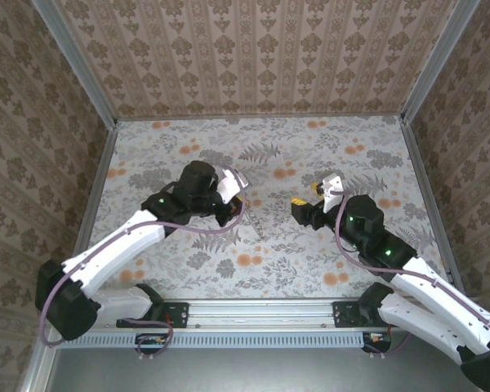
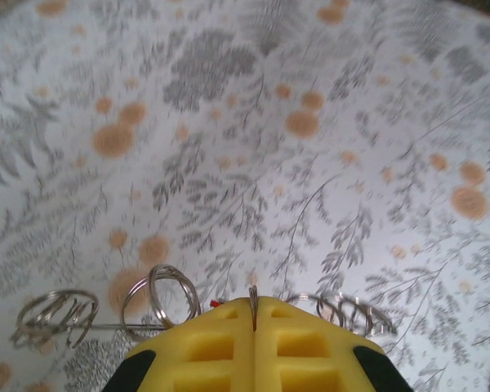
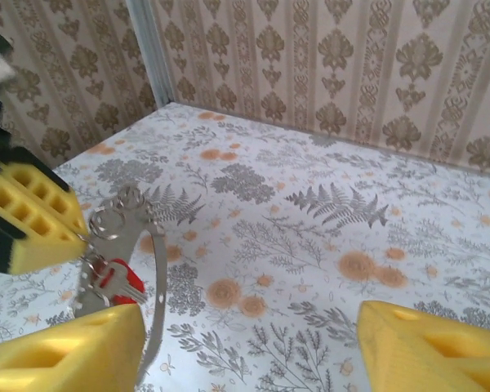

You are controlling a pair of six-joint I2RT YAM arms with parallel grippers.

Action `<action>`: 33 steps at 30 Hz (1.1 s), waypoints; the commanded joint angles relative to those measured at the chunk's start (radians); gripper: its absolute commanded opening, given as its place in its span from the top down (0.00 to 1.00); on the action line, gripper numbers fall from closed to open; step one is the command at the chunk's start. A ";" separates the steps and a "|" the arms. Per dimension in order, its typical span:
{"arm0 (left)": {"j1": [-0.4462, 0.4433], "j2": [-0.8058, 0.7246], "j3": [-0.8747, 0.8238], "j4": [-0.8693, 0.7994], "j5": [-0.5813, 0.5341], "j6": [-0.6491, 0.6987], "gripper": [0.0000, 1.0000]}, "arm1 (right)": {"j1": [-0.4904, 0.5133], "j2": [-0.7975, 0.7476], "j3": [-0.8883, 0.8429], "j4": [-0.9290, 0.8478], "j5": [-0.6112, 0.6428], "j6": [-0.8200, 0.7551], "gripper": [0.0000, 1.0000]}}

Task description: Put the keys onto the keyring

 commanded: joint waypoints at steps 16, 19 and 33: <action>0.054 0.554 0.205 0.140 0.002 -0.063 1.00 | -0.075 0.012 -0.032 0.012 -0.001 0.061 0.21; 0.057 0.628 0.245 0.155 0.016 -0.074 1.00 | -0.091 0.018 -0.035 0.020 -0.016 0.063 0.20; 0.061 0.607 0.237 0.152 0.060 -0.123 0.68 | -0.130 0.026 -0.060 0.030 -0.029 0.093 0.00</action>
